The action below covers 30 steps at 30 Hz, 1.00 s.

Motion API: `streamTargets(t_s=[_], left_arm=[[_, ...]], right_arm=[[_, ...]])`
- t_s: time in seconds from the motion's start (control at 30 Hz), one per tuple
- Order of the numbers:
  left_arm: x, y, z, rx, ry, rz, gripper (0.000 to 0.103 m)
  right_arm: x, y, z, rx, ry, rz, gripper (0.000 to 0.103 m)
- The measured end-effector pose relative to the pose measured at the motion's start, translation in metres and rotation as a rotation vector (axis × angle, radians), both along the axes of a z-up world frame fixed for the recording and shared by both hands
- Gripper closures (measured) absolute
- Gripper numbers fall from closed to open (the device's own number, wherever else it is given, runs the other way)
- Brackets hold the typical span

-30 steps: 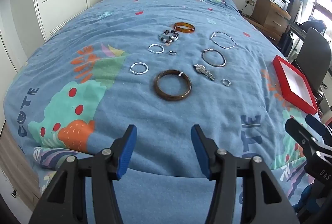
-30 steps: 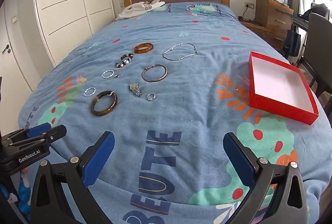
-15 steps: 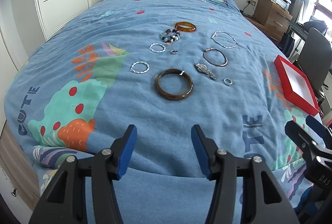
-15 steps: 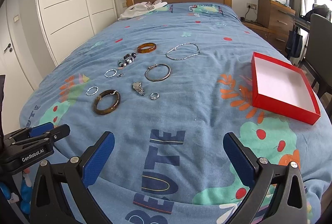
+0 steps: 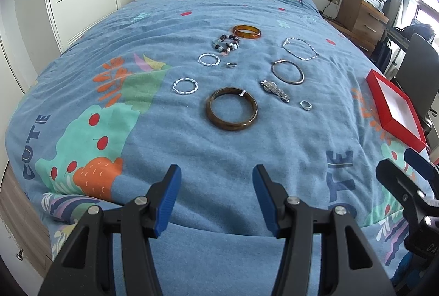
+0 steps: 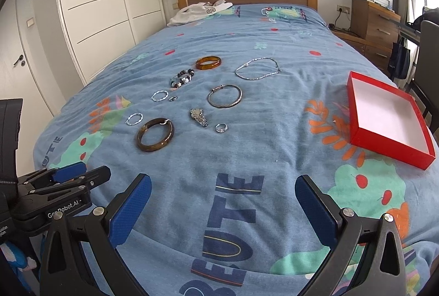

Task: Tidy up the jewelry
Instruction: 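Move both tools toward the jewelry laid out on the bed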

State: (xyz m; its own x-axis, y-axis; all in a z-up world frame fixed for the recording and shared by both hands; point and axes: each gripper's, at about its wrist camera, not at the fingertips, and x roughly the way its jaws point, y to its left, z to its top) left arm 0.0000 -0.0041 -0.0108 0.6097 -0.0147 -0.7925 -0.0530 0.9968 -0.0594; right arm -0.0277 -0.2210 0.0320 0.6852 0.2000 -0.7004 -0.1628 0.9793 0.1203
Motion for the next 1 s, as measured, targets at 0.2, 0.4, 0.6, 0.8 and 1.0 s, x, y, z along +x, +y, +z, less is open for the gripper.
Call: streamTargets(t_s=[0.2,0.4,0.6,0.8,1.0], left_arm=[[0.0002,-0.0047,-0.0020,0.017,-0.003,-0.009,0.051],[0.0003,-0.0047,-0.0031,0.015,-0.001,-0.003,0.051],[0.0010,-0.0043,-0.0039,0.017,0.003,-0.003,0.051],[0.0029,-0.0032,-0.0056,0.016,0.008,-0.001,0.051],[0.0039,-0.0019,-0.0057,0.014,0.009,0.001,0.051]], right_arm=[[0.0036,0.0014,-0.0035,-0.001,0.013,-0.002,0.001],[0.0051,0.0014,-0.0040,-0.004,0.014,-0.005,0.001],[0.0066,0.0016,-0.0050,-0.010,0.018,-0.002,0.001],[0.0072,0.0037,-0.0077,-0.012,0.023,0.008,0.001],[0.0096,0.0036,-0.0087,-0.010,0.030,0.006,0.001]])
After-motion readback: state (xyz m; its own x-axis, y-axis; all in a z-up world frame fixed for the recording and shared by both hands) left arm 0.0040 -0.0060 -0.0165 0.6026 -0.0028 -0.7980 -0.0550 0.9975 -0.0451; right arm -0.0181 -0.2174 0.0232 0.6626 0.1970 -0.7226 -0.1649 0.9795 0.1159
